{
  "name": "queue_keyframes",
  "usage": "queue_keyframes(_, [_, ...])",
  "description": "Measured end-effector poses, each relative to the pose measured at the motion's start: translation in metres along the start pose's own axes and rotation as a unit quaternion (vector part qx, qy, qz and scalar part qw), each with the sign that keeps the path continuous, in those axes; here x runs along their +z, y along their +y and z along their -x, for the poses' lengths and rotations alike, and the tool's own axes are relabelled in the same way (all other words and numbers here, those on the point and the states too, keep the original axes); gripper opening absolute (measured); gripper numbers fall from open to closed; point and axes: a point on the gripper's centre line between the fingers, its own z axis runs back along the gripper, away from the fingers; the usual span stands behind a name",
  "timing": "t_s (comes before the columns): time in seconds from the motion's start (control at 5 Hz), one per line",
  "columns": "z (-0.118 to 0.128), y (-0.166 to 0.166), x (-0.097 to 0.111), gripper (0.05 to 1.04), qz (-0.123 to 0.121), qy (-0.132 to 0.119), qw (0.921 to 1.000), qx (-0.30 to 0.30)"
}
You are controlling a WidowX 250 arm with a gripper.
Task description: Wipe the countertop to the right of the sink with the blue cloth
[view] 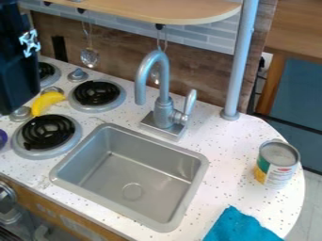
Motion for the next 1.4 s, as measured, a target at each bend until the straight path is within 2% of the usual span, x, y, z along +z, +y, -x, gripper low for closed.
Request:
queue_keyframes(0.2, [0.0, 0.0, -0.003, 1.0, -0.001, 0.004, 1.0, 0.001])
queue_keyframes(0.4, [-0.038, -0.021, -0.046, 1.0, -0.019, 0.028, 0.9986, -0.042])
queue_keyframes(0.6, [-0.07, -0.053, -0.101, 1.0, -0.065, 0.031, 0.9936, -0.087])
queue_keyframes(0.8, [-0.092, -0.068, -0.148, 1.0, -0.093, 0.033, 0.9899, -0.101])
queue_keyframes(1.0, [-0.107, -0.1, -0.189, 1.0, -0.099, 0.01, 0.986, -0.134])
queue_keyframes(1.2, [-0.122, -0.118, -0.216, 1.0, -0.105, -0.002, 0.9829, -0.152])
queue_keyframes(1.4, [-0.129, -0.133, -0.237, 1.0, -0.084, 0.002, 0.9818, -0.17])
